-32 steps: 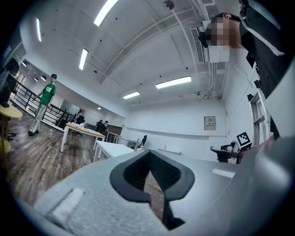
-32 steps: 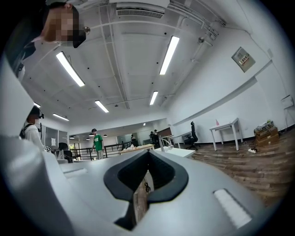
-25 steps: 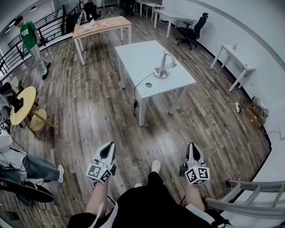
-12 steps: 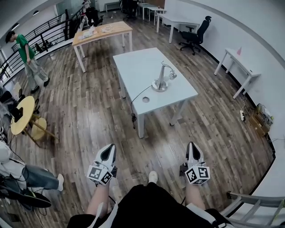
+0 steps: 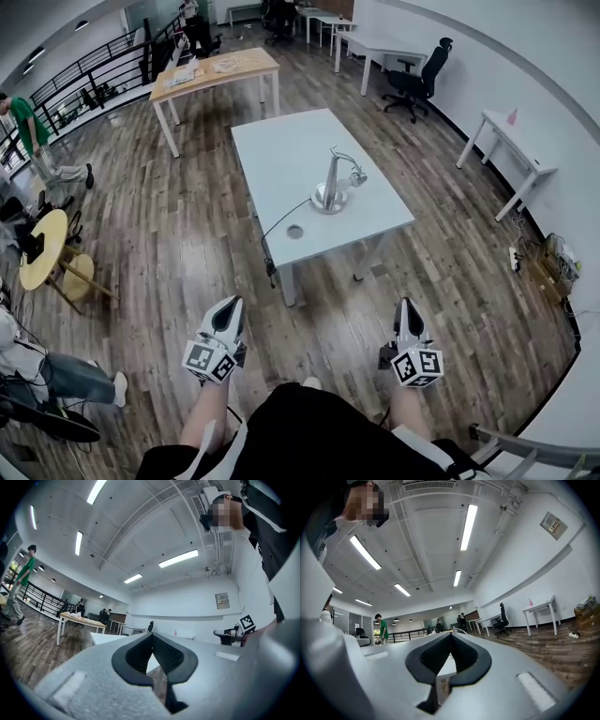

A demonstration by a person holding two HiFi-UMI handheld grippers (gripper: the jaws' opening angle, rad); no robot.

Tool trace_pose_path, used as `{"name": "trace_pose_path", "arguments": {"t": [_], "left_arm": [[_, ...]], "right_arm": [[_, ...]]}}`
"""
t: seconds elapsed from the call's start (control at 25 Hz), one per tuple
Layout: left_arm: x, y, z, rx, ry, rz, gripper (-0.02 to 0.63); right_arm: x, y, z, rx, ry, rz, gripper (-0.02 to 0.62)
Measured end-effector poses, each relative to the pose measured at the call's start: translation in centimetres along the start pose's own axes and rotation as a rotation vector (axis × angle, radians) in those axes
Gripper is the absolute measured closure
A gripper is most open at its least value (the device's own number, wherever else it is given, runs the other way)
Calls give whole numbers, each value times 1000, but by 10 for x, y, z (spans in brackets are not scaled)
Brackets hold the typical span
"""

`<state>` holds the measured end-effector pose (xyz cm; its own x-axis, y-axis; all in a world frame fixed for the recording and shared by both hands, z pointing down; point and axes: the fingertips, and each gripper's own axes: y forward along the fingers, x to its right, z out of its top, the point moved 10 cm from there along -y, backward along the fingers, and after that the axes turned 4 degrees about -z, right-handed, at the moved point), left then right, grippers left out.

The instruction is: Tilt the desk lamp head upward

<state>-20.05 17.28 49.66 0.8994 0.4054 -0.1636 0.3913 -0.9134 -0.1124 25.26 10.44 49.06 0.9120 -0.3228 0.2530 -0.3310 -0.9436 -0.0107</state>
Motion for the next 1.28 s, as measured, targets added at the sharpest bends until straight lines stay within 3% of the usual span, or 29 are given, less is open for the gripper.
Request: {"name": "trace_pose_path", "arguments": {"t": [0.48, 0.72, 1.28], "left_arm": [[3, 42, -16, -21, -20, 8, 607], [-25, 74, -25, -46, -40, -2, 607], [-104, 198, -22, -36, -49, -108, 607]], "right_arm": [[33, 35, -6, -35, 22, 10, 592], [38, 64, -7, -28, 15, -16, 592], [42, 160, 6, 4, 0, -95, 592]]}}
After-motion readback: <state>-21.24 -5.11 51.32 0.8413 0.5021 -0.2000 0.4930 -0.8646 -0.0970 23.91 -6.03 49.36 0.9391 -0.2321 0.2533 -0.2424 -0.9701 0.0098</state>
